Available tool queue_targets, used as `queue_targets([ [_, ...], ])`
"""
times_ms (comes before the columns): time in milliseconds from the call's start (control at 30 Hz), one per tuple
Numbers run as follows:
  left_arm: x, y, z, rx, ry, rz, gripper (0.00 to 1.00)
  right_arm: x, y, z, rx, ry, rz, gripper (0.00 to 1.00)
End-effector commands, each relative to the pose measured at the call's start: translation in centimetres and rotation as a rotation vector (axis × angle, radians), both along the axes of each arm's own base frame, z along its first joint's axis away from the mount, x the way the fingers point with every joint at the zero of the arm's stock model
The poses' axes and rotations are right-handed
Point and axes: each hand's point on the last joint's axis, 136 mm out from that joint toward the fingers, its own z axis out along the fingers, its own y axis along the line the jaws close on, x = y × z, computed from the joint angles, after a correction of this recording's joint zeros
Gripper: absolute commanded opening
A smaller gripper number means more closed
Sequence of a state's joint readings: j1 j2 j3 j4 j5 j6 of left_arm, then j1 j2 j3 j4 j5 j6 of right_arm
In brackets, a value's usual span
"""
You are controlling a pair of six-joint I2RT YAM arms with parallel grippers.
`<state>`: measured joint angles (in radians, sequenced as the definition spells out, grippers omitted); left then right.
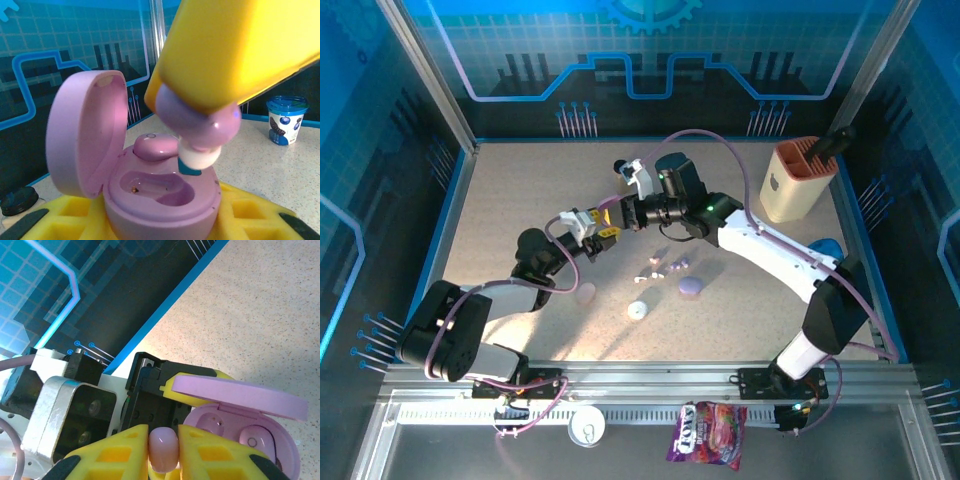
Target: Insert the wireless bluetooth earbuds into the charging case
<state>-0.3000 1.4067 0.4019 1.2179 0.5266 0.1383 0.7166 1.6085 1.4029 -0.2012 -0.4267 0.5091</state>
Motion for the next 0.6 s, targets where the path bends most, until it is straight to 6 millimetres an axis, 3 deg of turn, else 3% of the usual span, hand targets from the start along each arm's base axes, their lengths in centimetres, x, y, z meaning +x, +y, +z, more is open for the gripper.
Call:
queue_targets([
  [0,-0.1,-0.1,0.7,0.001,-0.054,0.007,0.36,1.0,0.0,0.5,0.002,-0.013,-0.016,0.20],
  [433,-0.3,-0.4,0.8,-0.002,-0.058,-0.004,0.37,1.9,0.0,-1.8,-0.045,0.007,-0.049,0.19],
  [567,-0.3,-0.3,1.2,-0.011,-0.062,0.000,0.37,2.1,-0.3,-2.5,-0.070,0.012,-0.068,0.24],
])
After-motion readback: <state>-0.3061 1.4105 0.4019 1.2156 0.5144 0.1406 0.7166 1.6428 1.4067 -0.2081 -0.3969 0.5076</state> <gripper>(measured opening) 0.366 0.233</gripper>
